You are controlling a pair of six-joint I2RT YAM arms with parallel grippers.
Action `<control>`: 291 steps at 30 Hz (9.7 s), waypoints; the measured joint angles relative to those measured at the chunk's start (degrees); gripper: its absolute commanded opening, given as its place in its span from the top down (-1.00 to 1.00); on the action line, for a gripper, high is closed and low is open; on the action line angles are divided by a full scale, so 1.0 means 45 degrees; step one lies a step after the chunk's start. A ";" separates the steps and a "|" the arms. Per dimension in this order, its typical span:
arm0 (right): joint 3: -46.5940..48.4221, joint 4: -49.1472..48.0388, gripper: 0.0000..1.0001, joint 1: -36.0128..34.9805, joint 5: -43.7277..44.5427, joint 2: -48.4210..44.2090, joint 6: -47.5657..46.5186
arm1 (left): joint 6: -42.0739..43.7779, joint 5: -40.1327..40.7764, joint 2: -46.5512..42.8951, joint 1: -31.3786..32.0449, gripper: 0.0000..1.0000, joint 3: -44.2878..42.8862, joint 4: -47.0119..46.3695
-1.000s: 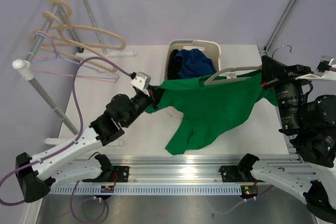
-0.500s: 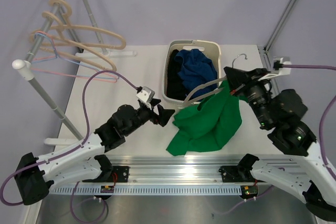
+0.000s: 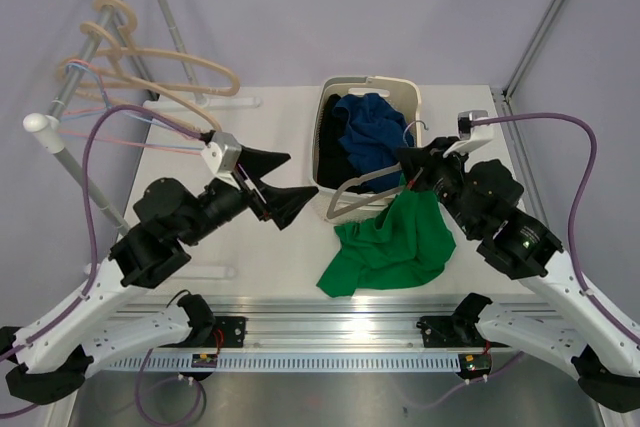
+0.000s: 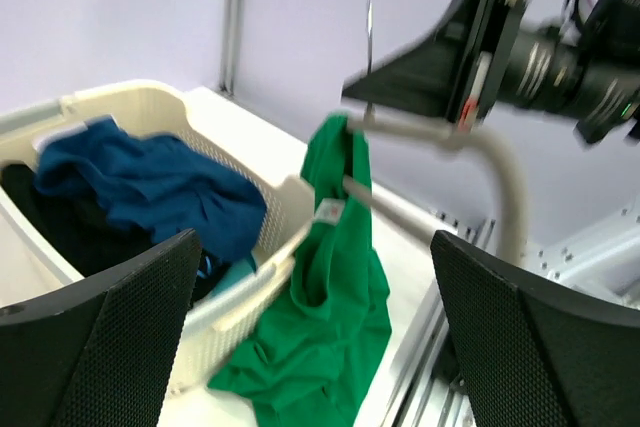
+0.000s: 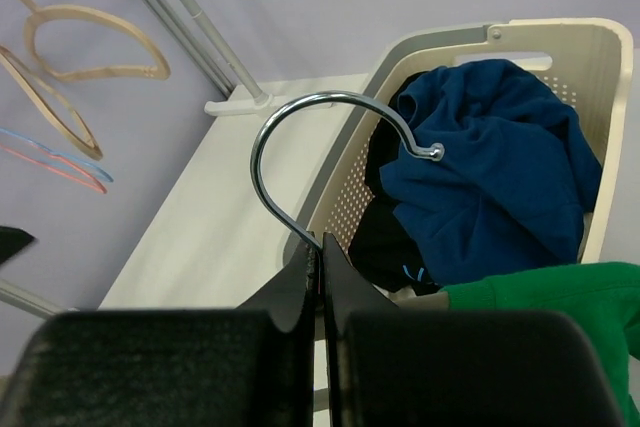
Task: Remove the t-shirt from the hanger
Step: Remove the T-shirt from the hanger, then place the hanger at the clothesline, then place the T-shirt in the bin.
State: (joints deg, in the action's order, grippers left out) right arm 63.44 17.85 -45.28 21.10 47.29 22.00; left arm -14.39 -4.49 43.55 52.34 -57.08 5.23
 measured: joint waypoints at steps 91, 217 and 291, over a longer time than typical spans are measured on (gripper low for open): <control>-0.2035 -0.1651 -0.82 0.0015 -0.5425 -0.1107 -0.1443 | 0.1384 -0.2905 0.5134 0.0447 1.00 -0.5595 0.7985; -0.2730 0.0340 -0.99 0.4410 -0.2730 -0.1486 0.2506 | 0.3385 1.6786 1.3585 -0.7106 1.00 -1.3386 0.0000; -0.4075 0.1773 -0.99 0.4410 -0.0024 -0.2239 0.5610 | -0.0049 0.3580 0.5979 -0.1234 -0.98 -0.3813 0.0398</control>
State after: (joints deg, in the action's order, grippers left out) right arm 45.10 25.82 -25.43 20.99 37.21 47.24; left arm -14.61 11.62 70.46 46.78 -74.24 7.03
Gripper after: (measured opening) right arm 0.993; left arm 0.987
